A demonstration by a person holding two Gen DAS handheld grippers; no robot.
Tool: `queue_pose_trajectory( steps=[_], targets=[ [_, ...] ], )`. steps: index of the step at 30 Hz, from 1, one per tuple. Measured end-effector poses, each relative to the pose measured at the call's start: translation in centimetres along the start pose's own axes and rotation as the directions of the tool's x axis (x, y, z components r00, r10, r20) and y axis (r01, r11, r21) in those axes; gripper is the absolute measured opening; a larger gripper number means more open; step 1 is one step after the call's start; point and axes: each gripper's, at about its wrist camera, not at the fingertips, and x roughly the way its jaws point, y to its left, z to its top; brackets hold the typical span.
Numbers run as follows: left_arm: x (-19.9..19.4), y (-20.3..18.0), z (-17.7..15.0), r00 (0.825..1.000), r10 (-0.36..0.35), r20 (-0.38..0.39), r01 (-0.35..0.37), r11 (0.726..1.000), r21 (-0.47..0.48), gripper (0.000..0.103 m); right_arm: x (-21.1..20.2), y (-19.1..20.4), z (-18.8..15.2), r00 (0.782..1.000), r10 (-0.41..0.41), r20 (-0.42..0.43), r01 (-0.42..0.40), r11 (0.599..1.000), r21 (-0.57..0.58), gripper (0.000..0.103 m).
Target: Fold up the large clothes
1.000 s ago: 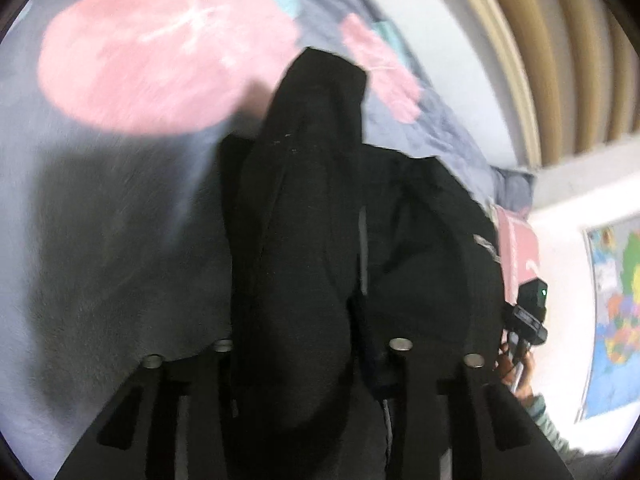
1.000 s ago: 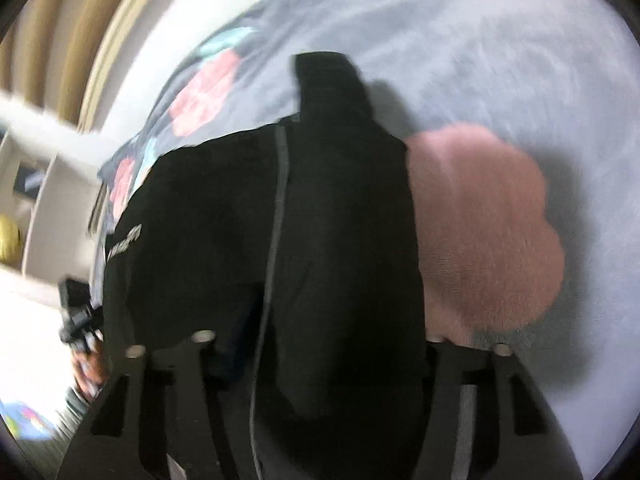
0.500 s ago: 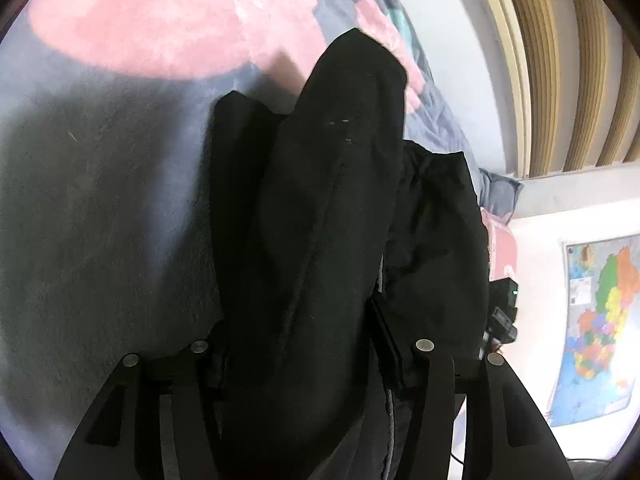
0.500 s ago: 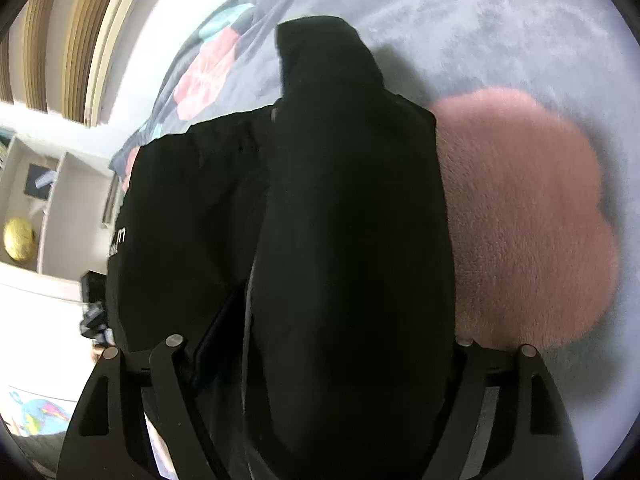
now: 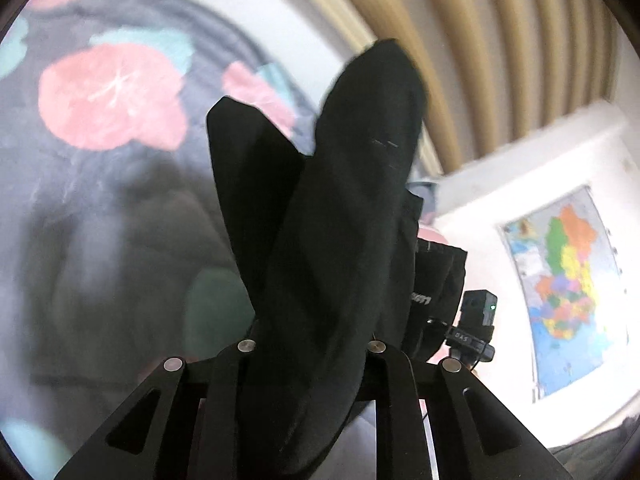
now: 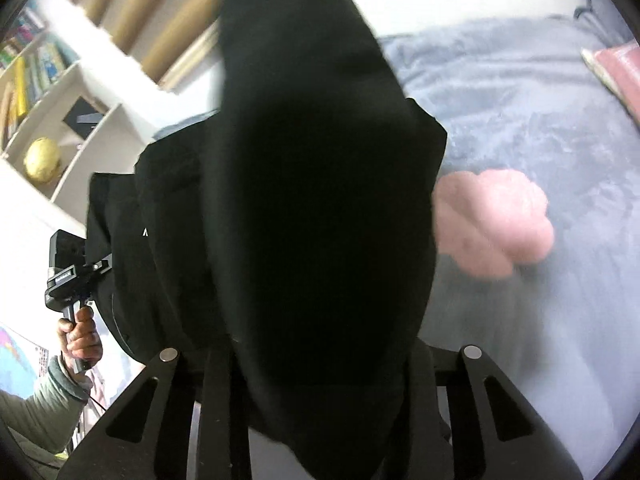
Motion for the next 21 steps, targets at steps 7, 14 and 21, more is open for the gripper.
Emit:
queue_pose_trajectory(
  steps=[7, 14, 21],
  targets=[
    [-9.7, -6.1, -6.2, 0.999, -0.016, 0.039, 0.013, 0.997, 0.077, 0.020, -7.8, 6.4, -6.5, 1.000, -0.005, 0.020, 0.006, 1.000, -0.023, 0.035],
    [-15.0, -7.1, -14.2, 1.000, 0.010, -0.015, -0.009, 0.999, 0.048, 0.020, -10.8, 10.2, -13.4, 0.994, -0.064, -0.089, 0.065, 0.998, 0.005, 0.034],
    [-12.5, 0.8, -19.8, 0.975, 0.130, -0.179, -0.156, 0.978, -0.139, 0.022, -5.3, 8.5, -18.0, 0.961, -0.117, -0.252, 0.147, 0.984, 0.103, 0.034]
  ],
)
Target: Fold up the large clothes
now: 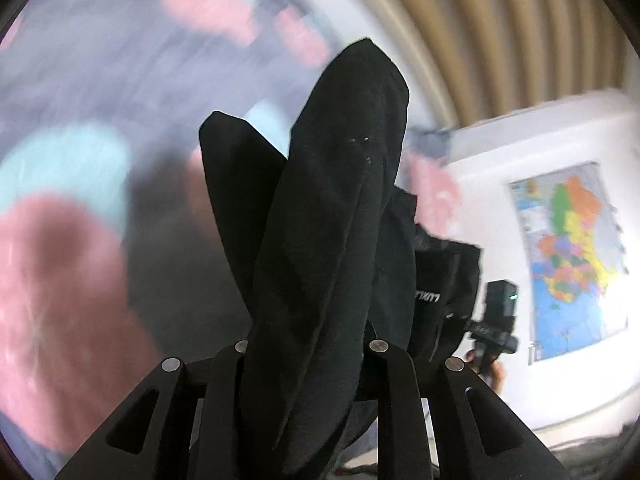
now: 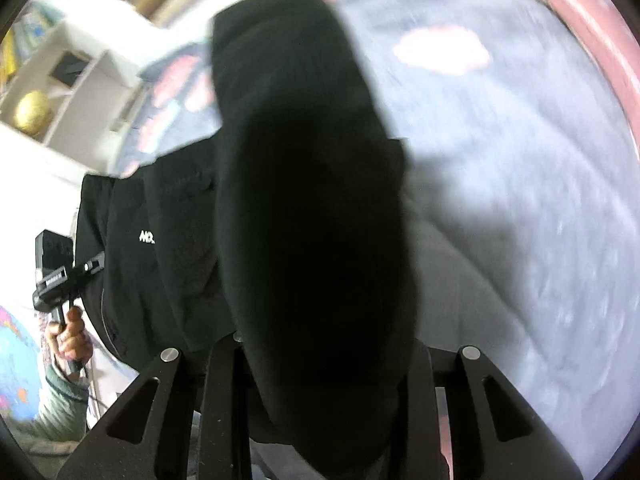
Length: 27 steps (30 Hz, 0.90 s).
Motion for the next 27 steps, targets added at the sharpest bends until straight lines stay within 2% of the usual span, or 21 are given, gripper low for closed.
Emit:
queue_pose_trajectory(
  steps=[2, 3, 4, 6, 7, 10, 11, 13, 15, 16, 17, 18, 19, 20, 21, 22, 24, 25, 26, 27],
  targets=[
    [1.5, 1.9, -0.6, 0.996, 0.083, -0.031, -0.084, 0.996, -0.029, 0.024, 1.9, -1.5, 0.0, 0.998, -0.052, -0.029, 0.054, 0.998, 0.045, 0.037],
    [1.9, 3.3, -0.7, 0.992, 0.125, -0.016, -0.125, 0.991, -0.049, 0.029, 2.2, -2.5, 0.0, 0.997, -0.080, -0.015, 0.081, 0.995, 0.059, 0.037],
    [1.9, 5.0, -0.6, 0.992, 0.128, 0.003, -0.127, 0.986, -0.103, 0.031, 2.4, -3.5, 0.1, 0.996, -0.094, -0.004, 0.094, 0.992, 0.085, 0.038],
    [1.7, 8.1, -0.4, 0.994, 0.107, 0.015, -0.102, 0.971, -0.218, 0.036, 2.7, -5.3, 0.5, 0.996, -0.090, 0.013, 0.086, 0.983, 0.162, 0.041],
    [1.4, 10.3, -0.5, 0.997, 0.078, 0.020, -0.068, 0.952, -0.299, 0.036, 2.7, -6.3, 0.5, 0.997, -0.074, 0.024, 0.068, 0.977, 0.202, 0.041],
    [-0.2, 12.6, -1.1, 0.999, 0.014, 0.032, 0.000, 0.923, -0.386, 0.037, 2.0, -6.9, -0.2, 0.994, -0.096, 0.044, 0.084, 0.971, 0.224, 0.049],
    [-0.9, 12.4, -1.2, 0.999, 0.024, 0.031, -0.011, 0.925, -0.381, 0.037, 1.7, -5.9, 0.0, 0.992, -0.120, 0.049, 0.107, 0.970, 0.217, 0.054],
    [-3.2, 10.1, -1.2, 0.990, 0.133, 0.045, -0.115, 0.952, -0.284, 0.037, 0.3, -5.0, -0.6, 0.973, -0.220, 0.075, 0.205, 0.964, 0.167, 0.059],
    [-4.7, 7.6, -0.9, 0.965, 0.253, 0.071, -0.236, 0.953, -0.191, 0.037, -1.1, -3.6, -0.8, 0.933, -0.345, 0.101, 0.335, 0.937, 0.102, 0.060],
    [-5.8, 5.5, -1.0, 0.937, 0.337, 0.092, -0.325, 0.938, -0.120, 0.037, -1.7, -2.5, -1.0, 0.915, -0.385, 0.122, 0.379, 0.923, 0.070, 0.060],
    [-6.3, 4.0, -1.1, 0.911, 0.398, 0.108, -0.393, 0.917, -0.063, 0.037, -2.3, -1.4, -1.6, 0.907, -0.396, 0.141, 0.393, 0.918, 0.052, 0.061],
    [-6.5, 1.9, -1.3, 0.884, 0.449, 0.131, -0.455, 0.890, 0.016, 0.037, -2.8, -0.2, -1.9, 0.908, -0.386, 0.162, 0.385, 0.922, 0.039, 0.065],
    [-6.4, 0.5, -1.1, 0.872, 0.468, 0.146, -0.482, 0.873, 0.077, 0.037, -3.1, 0.7, -2.3, 0.914, -0.367, 0.171, 0.367, 0.930, 0.035, 0.067],
    [-6.3, -1.1, -1.4, 0.868, 0.471, 0.157, -0.492, 0.860, 0.138, 0.037, -2.8, 2.3, -2.0, 0.926, -0.333, 0.179, 0.333, 0.942, 0.033, 0.072],
    [-5.7, -2.6, -1.8, 0.876, 0.455, 0.161, -0.479, 0.858, 0.185, 0.037, -3.0, 2.8, -2.6, 0.936, -0.300, 0.182, 0.300, 0.953, 0.025, 0.074],
    [-4.4, -4.4, -2.6, 0.899, 0.412, 0.151, -0.437, 0.869, 0.233, 0.037, -2.5, 3.9, -3.8, 0.948, -0.264, 0.177, 0.268, 0.963, 0.005, 0.074],
    [-1.9, -7.0, -3.5, 0.927, 0.356, 0.115, -0.374, 0.884, 0.280, 0.037, -1.8, 4.6, -5.0, 0.963, -0.227, 0.145, 0.236, 0.971, -0.042, 0.074],
    [0.0, -7.7, -4.1, 0.935, 0.344, 0.092, -0.355, 0.884, 0.305, 0.037, -0.6, 4.9, -5.7, 0.965, -0.230, 0.126, 0.240, 0.968, -0.071, 0.074],
    [2.0, -8.2, -4.7, 0.931, 0.358, 0.074, -0.361, 0.872, 0.331, 0.037, 0.2, 5.4, -6.0, 0.963, -0.246, 0.113, 0.257, 0.962, -0.097, 0.073],
    [3.8, -8.4, -5.2, 0.917, 0.393, 0.062, -0.389, 0.853, 0.347, 0.037, 1.5, 5.8, -6.2, 0.956, -0.274, 0.102, 0.285, 0.951, -0.121, 0.073]
  ],
)
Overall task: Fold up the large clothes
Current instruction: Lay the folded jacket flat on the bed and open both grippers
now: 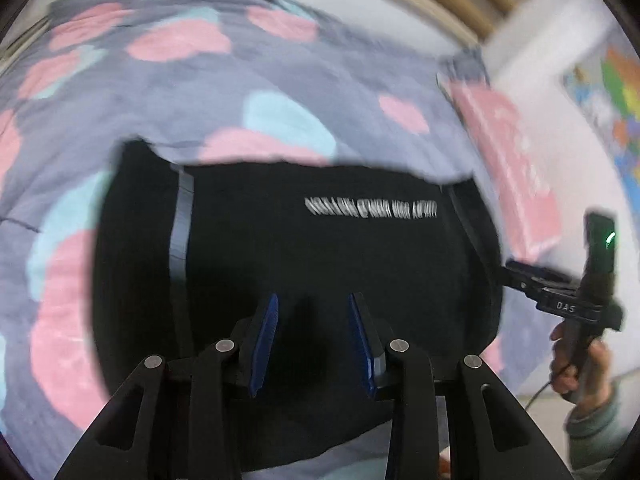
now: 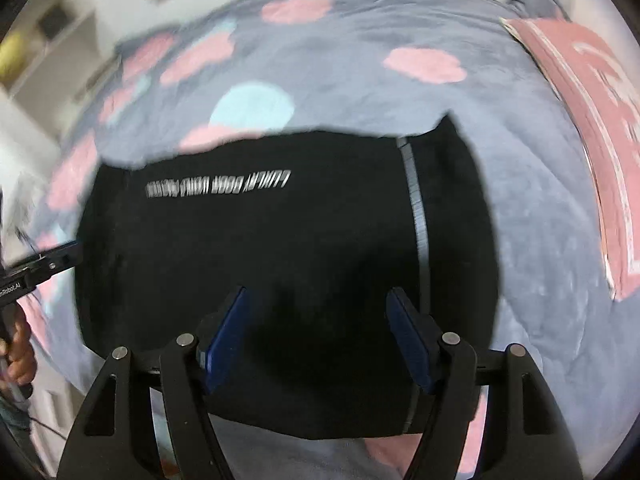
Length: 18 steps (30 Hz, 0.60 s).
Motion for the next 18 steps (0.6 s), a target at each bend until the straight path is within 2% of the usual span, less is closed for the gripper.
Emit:
queue_pose_trajectory(
  steps=[2, 5, 6, 9, 11, 15, 18],
  targets=[
    [2.7, -0.7, -1.1, 0.997, 0.063, -0.043, -0.063, 0.998, 0.000, 0.037, 1.8, 1.3, -0.8, 0.999, -0.031, -0.030, 0.030, 0.999, -0.034, 0.073],
    [5.2, -0.9, -2.5, 0.987, 0.158, -0.028, -0.158, 0.987, 0.003, 0.037, 5.0, 2.5, -2.7, 0.993, -0.056, -0.108, 0.050, 0.997, -0.055, 0.073],
    [6.1, -1.0, -2.7, 0.980, 0.191, -0.048, -0.191, 0.981, 0.013, 0.037, 6.3, 2.5, -3.1, 0.988, -0.069, -0.139, 0.063, 0.997, -0.049, 0.073],
    [7.7, -1.6, -2.2, 0.960, 0.265, -0.086, -0.260, 0.963, 0.066, 0.038, 7.6, 2.8, -3.7, 0.987, -0.090, -0.129, 0.084, 0.995, -0.054, 0.073],
    [7.9, -1.3, -1.9, 0.958, 0.272, -0.093, -0.267, 0.962, 0.063, 0.038, 7.6, 2.9, -3.6, 0.987, -0.092, -0.132, 0.086, 0.995, -0.045, 0.074],
    [8.0, -0.1, -1.6, 0.971, 0.218, -0.094, -0.216, 0.976, 0.032, 0.038, 7.8, 2.9, -3.7, 0.988, -0.070, -0.136, 0.066, 0.997, -0.033, 0.074],
    [7.8, 0.0, -1.7, 0.969, 0.230, -0.088, -0.227, 0.973, 0.048, 0.038, 8.3, 2.8, -3.8, 0.989, -0.071, -0.130, 0.067, 0.997, -0.036, 0.074]
  ],
)
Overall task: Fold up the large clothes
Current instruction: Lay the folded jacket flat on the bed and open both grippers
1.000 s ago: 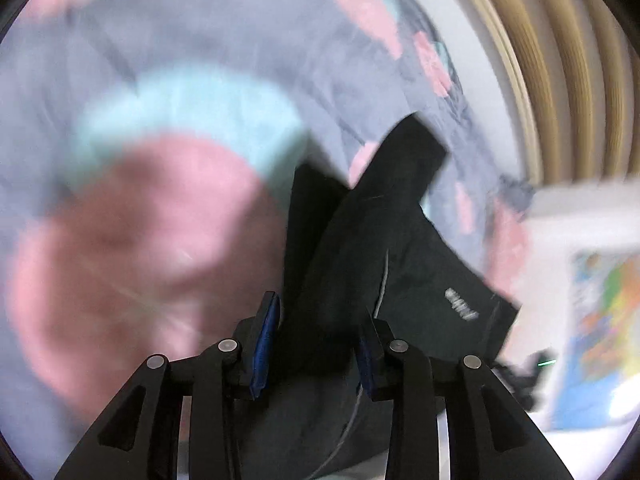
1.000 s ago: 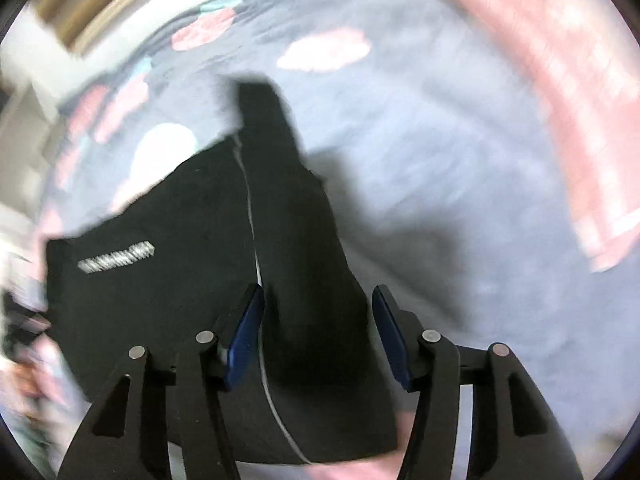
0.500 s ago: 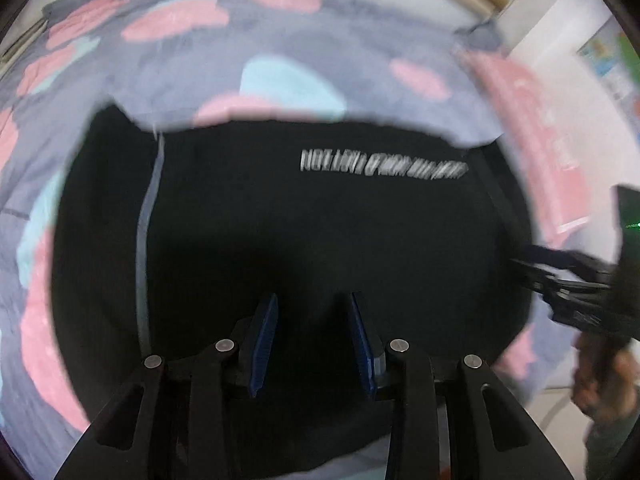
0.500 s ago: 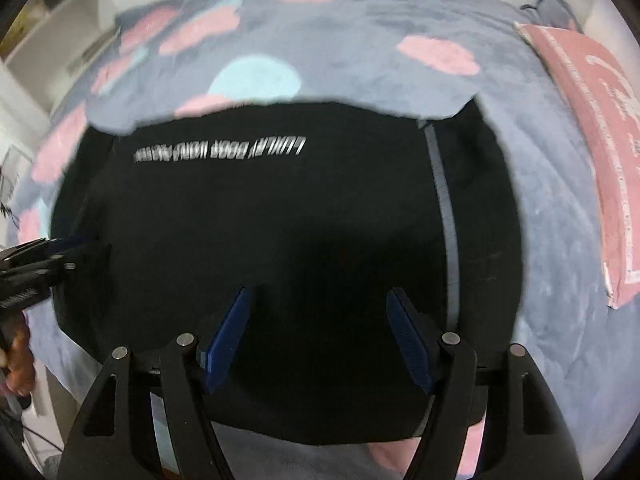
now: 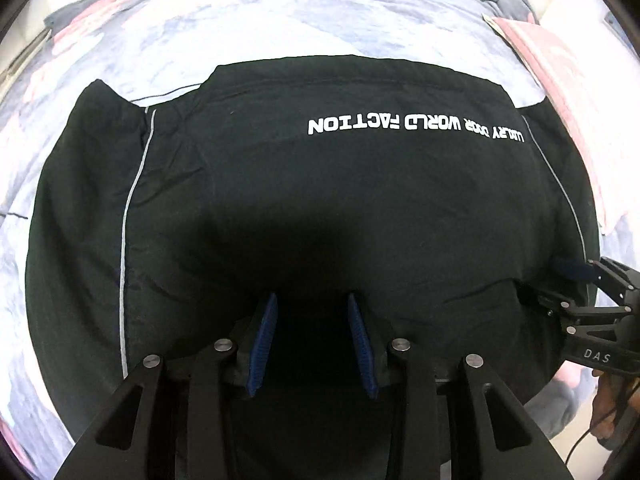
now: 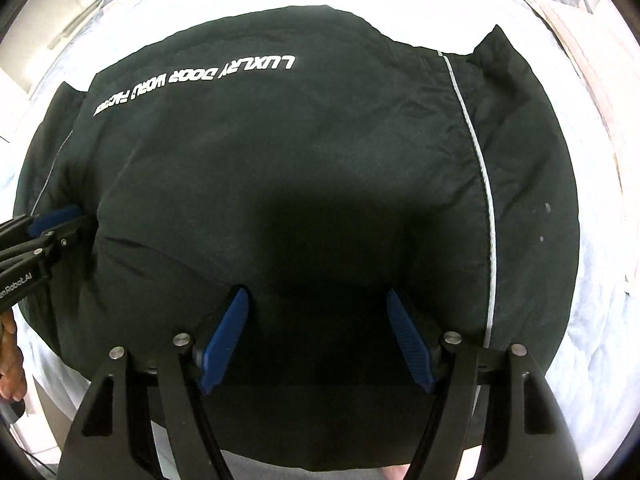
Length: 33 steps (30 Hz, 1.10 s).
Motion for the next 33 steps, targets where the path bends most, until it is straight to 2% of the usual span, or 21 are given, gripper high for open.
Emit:
queue_pose_trajectory(
  steps=[9, 13, 16, 18, 20, 24, 26, 29, 33],
  targets=[
    [-0.2, 0.4, -1.0, 1.000, 0.012, 0.011, -0.012, 1.000, 0.020, 0.038, 0.0, 0.3, -1.1, 0.999, -0.028, 0.035, 0.028, 1.000, -0.006, 0.075],
    [-0.1, -0.2, -1.0, 1.000, 0.006, 0.014, -0.006, 1.000, 0.005, 0.038, -0.1, 0.7, -2.6, 0.993, -0.058, 0.103, 0.056, 0.998, 0.021, 0.076],
    [-0.9, -0.5, -1.3, 1.000, 0.012, 0.028, -0.013, 1.000, 0.016, 0.039, -0.8, 1.0, -2.9, 0.995, -0.081, 0.063, 0.078, 0.996, 0.048, 0.076],
    [-2.4, -0.8, -1.6, 1.000, 0.012, 0.016, -0.012, 1.000, 0.020, 0.039, -2.0, 0.7, -2.7, 0.996, -0.081, 0.042, 0.076, 0.991, 0.109, 0.076],
    [-4.2, -1.1, -1.5, 1.000, 0.007, 0.022, -0.007, 1.000, 0.025, 0.039, -5.0, 0.6, -3.0, 0.987, -0.111, 0.118, 0.094, 0.986, 0.139, 0.076],
    [-8.2, -1.0, -1.6, 0.998, 0.037, 0.052, -0.038, 0.999, 0.007, 0.039, -9.5, 1.9, -3.2, 0.959, -0.173, 0.222, 0.156, 0.983, 0.092, 0.079],
    [-10.3, -0.8, -1.7, 0.995, 0.030, 0.093, -0.029, 0.999, -0.018, 0.039, -11.2, 2.2, -3.1, 0.958, -0.148, 0.246, 0.129, 0.988, 0.090, 0.083],
    [-14.0, -0.6, -1.7, 0.985, 0.029, 0.172, -0.020, 0.999, -0.049, 0.039, -13.2, 2.8, -3.1, 0.960, -0.100, 0.261, 0.074, 0.991, 0.109, 0.084],
    [-18.1, -1.2, -1.6, 0.967, 0.099, 0.235, -0.086, 0.994, -0.064, 0.040, -15.5, 3.7, -2.7, 0.958, -0.084, 0.274, 0.050, 0.990, 0.130, 0.084]
  ],
)
